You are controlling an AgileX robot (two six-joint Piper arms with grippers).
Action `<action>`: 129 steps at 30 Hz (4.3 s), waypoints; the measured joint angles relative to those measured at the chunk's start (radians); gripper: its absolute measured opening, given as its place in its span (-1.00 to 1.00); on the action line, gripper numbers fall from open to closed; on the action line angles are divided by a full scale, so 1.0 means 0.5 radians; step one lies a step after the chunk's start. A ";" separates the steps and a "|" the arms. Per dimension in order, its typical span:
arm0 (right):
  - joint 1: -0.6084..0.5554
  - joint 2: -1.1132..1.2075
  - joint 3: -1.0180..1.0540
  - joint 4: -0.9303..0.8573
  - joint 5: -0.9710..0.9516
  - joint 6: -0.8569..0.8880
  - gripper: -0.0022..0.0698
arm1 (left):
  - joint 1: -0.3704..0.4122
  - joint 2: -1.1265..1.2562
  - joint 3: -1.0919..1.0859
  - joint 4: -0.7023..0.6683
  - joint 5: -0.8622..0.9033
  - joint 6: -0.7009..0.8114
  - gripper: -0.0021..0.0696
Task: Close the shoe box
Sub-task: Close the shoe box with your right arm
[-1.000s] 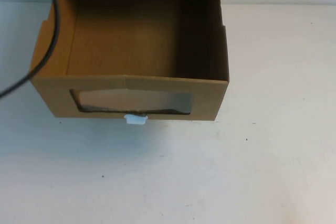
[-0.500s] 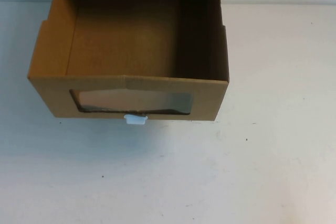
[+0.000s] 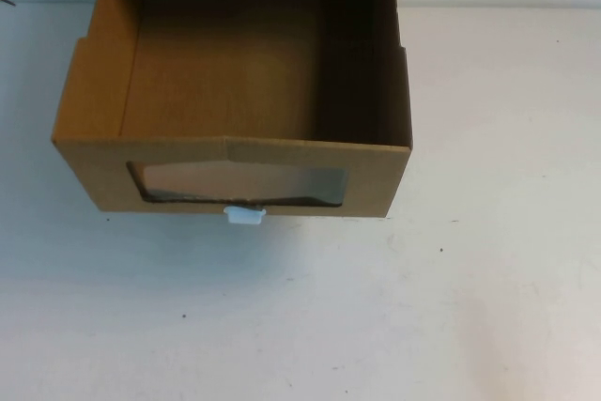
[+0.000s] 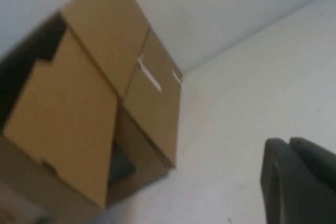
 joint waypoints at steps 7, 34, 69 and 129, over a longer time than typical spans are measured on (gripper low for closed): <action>0.000 0.000 -0.022 0.722 -0.162 -0.022 -0.97 | 0.000 0.000 -0.001 -0.005 0.012 0.000 -0.95; 1.118 2.306 -2.108 -0.351 1.146 0.028 -0.97 | 0.000 -0.021 -0.001 0.042 0.063 0.000 -0.95; 1.261 3.303 -2.884 -0.551 0.461 0.230 -0.97 | -0.003 -0.021 -0.001 0.044 0.068 0.000 -0.95; 1.005 3.594 -3.691 -0.596 0.827 0.196 -0.97 | -0.003 -0.465 -0.004 0.180 0.206 0.000 -0.95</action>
